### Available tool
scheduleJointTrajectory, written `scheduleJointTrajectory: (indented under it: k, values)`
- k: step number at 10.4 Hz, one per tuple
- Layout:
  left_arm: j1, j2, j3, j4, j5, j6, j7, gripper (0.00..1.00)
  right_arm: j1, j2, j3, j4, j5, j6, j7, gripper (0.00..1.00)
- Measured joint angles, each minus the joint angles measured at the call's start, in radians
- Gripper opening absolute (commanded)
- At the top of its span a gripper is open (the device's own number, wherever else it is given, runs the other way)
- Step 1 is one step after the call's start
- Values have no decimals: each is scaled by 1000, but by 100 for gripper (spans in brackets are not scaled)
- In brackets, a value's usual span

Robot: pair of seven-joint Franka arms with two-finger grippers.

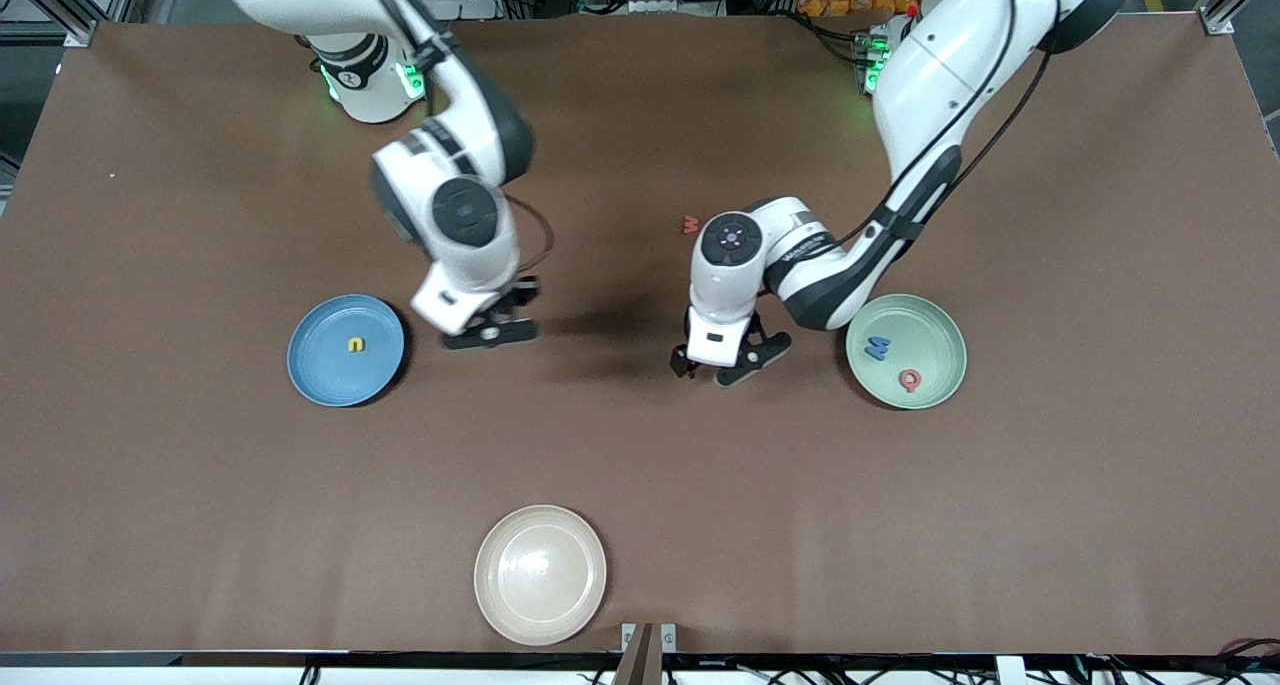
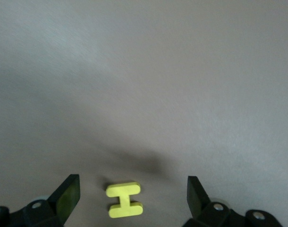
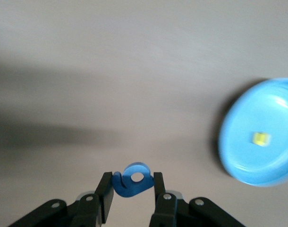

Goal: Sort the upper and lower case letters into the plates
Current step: 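Carry the blue g to the blue plate while the left gripper grasps the H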

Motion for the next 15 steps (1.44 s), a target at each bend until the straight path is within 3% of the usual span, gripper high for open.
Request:
scheduleJointTrajectory:
  k: [1, 2, 4, 5, 6, 8, 11, 12, 13, 14, 15]
  values:
    - [-13, 16, 7, 13, 0, 0, 6, 100, -56, -14, -29, -24, 1, -21, -68, 0]
    - [-12, 24, 9, 20, 0, 0, 12, 79, -95, -17, -67, -43, 2, -24, -127, 0]
    - [-5, 34, 16, 22, 0, 0, 21, 74, -144, -17, -142, -86, 3, -21, -213, 0]
    - [-3, 40, 16, 23, -2, 0, 21, 74, -160, -17, -169, -109, 4, -8, -248, 27]
    - [-4, 41, 16, 24, -10, 0, 21, 74, -175, -16, -180, -126, 4, 13, -279, 99]
    - [-6, 41, 16, 25, -31, -1, 21, 74, -201, -17, -183, -145, 4, 48, -326, 100]
    - [-23, 41, 13, 26, -65, -2, 19, 52, -202, -73, -180, -137, 7, 57, -337, 100]
    - [-24, 41, 13, 27, -66, -2, 18, 42, -189, -116, -175, -133, 29, 52, -340, 100]
    - [-24, 41, 11, 30, -69, -1, 18, 11, -158, -159, -170, -129, 80, 35, -329, 100]
    - [-24, 41, 9, 33, -69, -2, 18, 0, -117, -193, -156, -124, 134, 18, -286, 100]
    - [-25, 41, 9, 34, -69, -2, 18, 0, -80, -219, -116, -120, 157, 14, -204, 100]
